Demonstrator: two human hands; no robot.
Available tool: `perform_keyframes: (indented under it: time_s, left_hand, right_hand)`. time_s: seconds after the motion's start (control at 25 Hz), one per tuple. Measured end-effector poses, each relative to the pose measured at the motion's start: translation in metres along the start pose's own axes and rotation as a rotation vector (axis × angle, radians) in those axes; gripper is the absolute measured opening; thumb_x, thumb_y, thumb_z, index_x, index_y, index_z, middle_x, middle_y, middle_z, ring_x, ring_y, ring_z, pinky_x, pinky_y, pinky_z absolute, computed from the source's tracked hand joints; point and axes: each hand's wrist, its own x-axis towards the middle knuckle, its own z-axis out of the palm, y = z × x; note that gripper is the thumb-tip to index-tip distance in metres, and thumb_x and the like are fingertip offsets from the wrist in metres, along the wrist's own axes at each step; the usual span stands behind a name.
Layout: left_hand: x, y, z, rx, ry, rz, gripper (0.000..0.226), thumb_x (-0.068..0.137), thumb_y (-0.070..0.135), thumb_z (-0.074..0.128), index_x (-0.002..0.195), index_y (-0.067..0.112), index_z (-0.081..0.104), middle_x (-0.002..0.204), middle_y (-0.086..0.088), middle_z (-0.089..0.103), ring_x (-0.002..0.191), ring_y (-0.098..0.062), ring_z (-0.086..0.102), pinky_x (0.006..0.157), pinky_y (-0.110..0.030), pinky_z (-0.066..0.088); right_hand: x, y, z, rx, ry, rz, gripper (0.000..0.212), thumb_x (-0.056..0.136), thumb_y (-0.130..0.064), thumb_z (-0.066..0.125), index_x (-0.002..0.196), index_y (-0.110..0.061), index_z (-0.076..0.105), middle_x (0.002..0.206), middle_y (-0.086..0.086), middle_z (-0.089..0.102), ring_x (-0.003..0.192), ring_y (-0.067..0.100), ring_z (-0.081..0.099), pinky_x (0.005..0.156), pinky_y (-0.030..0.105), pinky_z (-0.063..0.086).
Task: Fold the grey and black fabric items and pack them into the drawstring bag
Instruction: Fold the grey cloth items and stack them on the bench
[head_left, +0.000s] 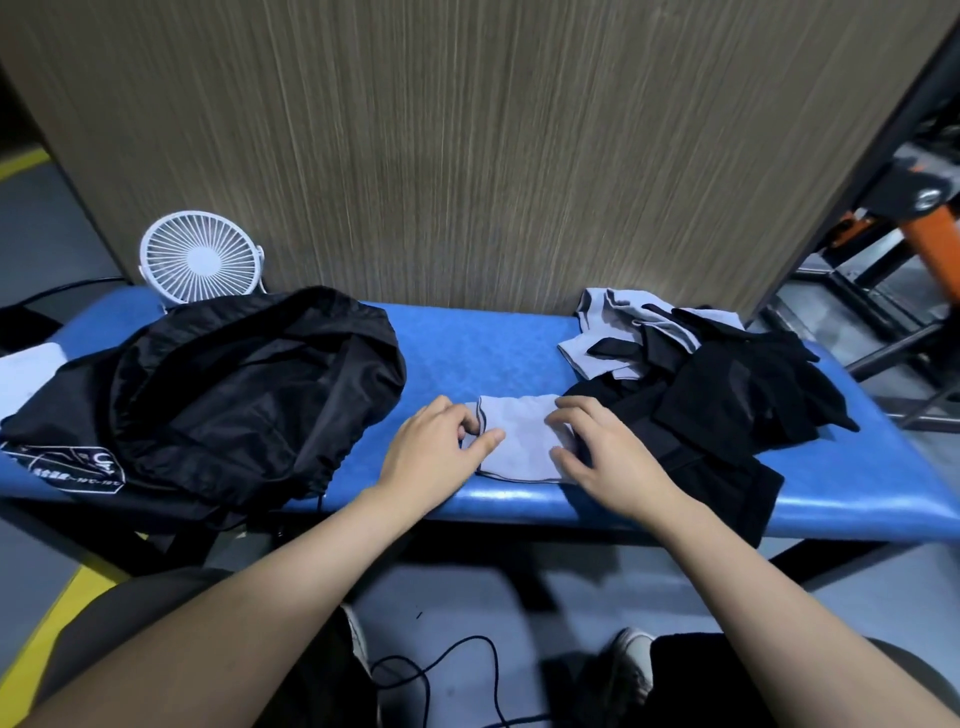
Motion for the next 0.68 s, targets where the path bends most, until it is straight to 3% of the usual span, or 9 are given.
perform_keyframes:
  time_s: [0.16,0.48,0.6,0.68]
  left_hand:
    - [0.01,0.011,0.002,0.045,0.028,-0.11,0.027,0.084,0.053,0.065,0.078,0.028,0.057,0.085,0.011,0.054,0.082,-0.011,0.057,0.068,-0.029,0.041]
    - [0.02,-0.001,-0.006,-0.177,0.031,-0.158,0.016,0.081,0.025,0.07,0.074,0.023,0.056,0.08,0.004,0.061,0.071,-0.012,0.055,0.063,-0.025,0.038]
    - [0.015,-0.007,-0.007,-0.176,0.06,-0.121,0.019,0.082,0.019,0.071,0.093,0.021,0.055,0.099,0.003,0.057,0.08,-0.014,0.056,0.069,-0.026,0.042]
    - [0.01,-0.01,-0.005,-0.048,0.096,0.037,0.038,0.088,0.023,0.066,0.122,0.025,0.051,0.127,0.005,0.046,0.109,-0.014,0.053,0.088,-0.031,0.045]
  right_hand:
    - [-0.002,0.0,-0.001,-0.036,-0.061,-0.002,0.038,0.093,-0.032,0.063,0.129,-0.022,0.059,0.149,0.0,0.043,0.13,0.023,0.05,0.105,0.041,0.043]
    - [0.005,-0.001,0.0,-0.1,-0.078,-0.032,0.039,0.093,-0.038,0.063,0.129,-0.023,0.06,0.15,0.0,0.041,0.128,0.024,0.05,0.104,0.04,0.042]
    - [0.006,-0.004,0.003,-0.134,-0.087,-0.062,0.04,0.095,-0.039,0.061,0.132,-0.024,0.059,0.153,-0.001,0.04,0.134,0.02,0.046,0.106,0.038,0.039]
    - [0.006,-0.005,0.004,-0.154,-0.114,-0.053,0.043,0.095,-0.042,0.06,0.135,-0.025,0.056,0.156,-0.002,0.038,0.139,0.019,0.041,0.112,0.037,0.035]
